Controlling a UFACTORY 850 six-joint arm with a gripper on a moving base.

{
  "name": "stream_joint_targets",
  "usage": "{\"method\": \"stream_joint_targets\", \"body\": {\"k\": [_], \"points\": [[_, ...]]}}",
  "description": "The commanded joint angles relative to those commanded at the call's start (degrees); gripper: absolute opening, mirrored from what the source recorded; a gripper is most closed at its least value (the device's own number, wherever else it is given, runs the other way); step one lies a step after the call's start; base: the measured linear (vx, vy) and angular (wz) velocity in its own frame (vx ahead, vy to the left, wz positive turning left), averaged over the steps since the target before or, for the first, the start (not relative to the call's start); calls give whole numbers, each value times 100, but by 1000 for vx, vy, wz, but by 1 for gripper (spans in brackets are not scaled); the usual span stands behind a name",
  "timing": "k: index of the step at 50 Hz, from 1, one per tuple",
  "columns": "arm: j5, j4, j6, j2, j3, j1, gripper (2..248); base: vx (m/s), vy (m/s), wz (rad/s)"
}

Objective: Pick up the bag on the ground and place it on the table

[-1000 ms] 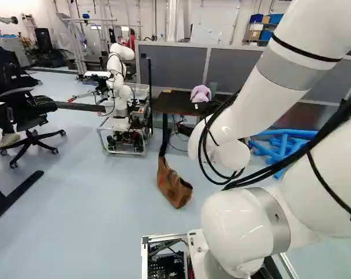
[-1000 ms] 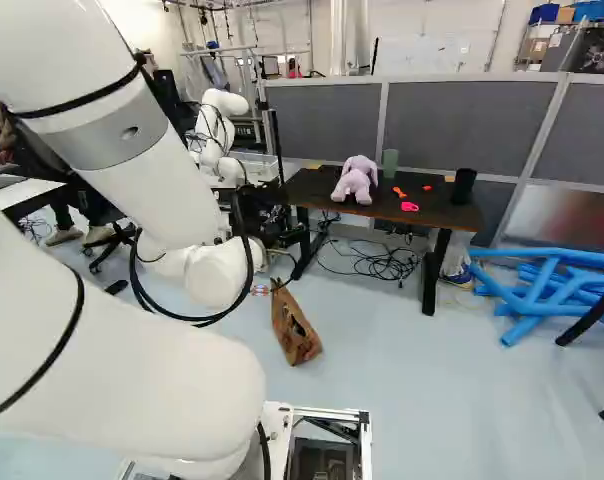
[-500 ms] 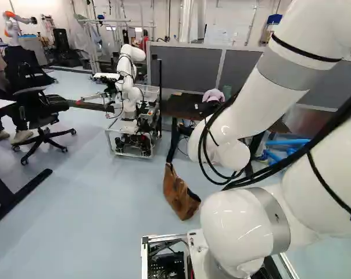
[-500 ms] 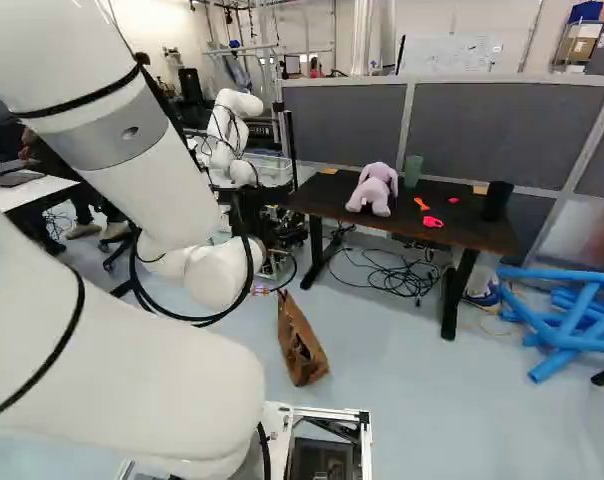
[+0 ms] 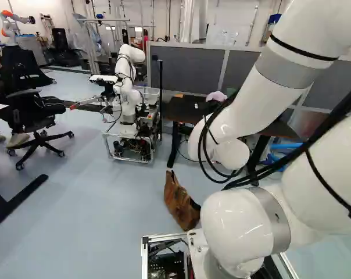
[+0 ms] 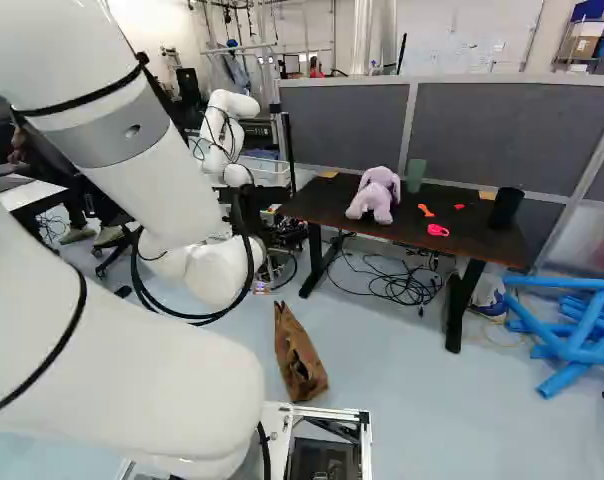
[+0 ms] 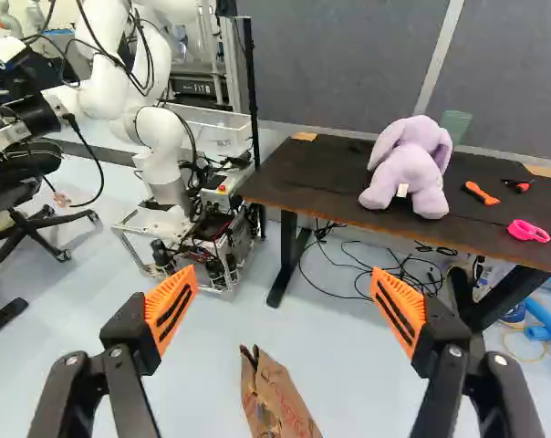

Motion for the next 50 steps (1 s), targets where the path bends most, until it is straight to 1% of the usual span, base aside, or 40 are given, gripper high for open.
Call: {"method": "stream_joint_targets", "body": {"k": [9, 21, 50], "points": [[-23, 0, 0, -105, -90, 0, 247, 0, 0, 0], [-180, 0, 0, -340, -287, 0, 247, 0, 0, 0], [-818, 0, 0, -1510, -976, 23, 247, 0, 0, 0]]}}
